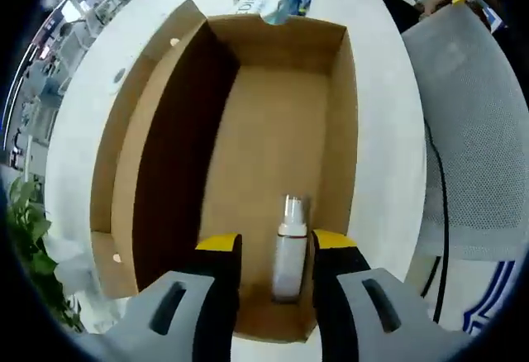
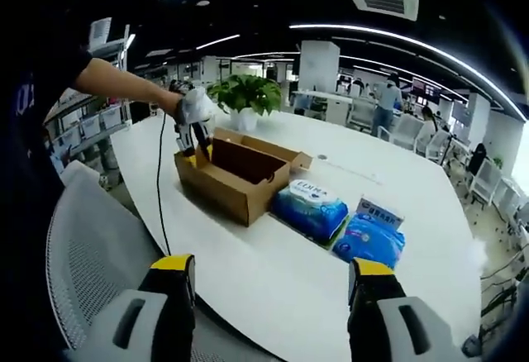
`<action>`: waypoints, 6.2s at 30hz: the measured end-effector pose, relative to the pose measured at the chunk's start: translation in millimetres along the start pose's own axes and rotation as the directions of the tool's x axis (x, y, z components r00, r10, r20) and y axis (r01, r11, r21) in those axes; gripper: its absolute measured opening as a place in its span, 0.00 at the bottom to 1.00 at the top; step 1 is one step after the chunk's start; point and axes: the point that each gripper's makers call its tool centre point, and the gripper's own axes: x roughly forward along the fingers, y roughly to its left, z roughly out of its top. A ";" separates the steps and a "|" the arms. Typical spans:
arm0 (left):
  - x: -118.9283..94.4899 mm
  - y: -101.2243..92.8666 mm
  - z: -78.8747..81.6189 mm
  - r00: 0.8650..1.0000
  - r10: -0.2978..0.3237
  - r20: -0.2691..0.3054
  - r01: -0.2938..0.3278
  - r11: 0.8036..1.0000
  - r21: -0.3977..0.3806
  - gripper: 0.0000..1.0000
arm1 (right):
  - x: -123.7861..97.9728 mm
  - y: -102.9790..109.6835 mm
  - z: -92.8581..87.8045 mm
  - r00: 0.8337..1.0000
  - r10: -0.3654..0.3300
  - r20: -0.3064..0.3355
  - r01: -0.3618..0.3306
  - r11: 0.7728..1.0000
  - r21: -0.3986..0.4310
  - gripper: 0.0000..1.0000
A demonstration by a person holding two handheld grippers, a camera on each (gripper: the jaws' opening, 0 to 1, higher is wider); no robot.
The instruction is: Operate the shoe box by opening the lid, removing the specified soft item, and placing it in the target area until the item is outside and the box remains undamaged.
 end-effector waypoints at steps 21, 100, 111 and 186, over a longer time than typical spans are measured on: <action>44.2 1.2 -21.8 0.990 -0.048 -0.132 0.058 0.996 0.071 0.25 | 13.9 1.5 -5.9 1.000 0.016 -0.010 -0.016 0.999 0.029 0.73; -123.4 -93.9 137.9 0.885 0.077 0.460 -0.211 0.945 0.248 0.19 | 52.0 67.6 104.5 0.957 0.280 0.077 -0.290 0.929 0.229 0.42; -124.4 -115.8 158.6 0.821 0.113 0.560 -0.317 0.906 0.281 0.19 | 61.9 89.0 111.5 0.938 0.334 0.095 -0.347 0.890 0.295 0.40; -135.0 -76.5 134.2 0.645 0.358 0.675 -0.275 0.933 -0.233 0.63 | 89.3 29.2 159.9 0.921 0.376 -0.100 -0.386 0.916 -0.109 0.17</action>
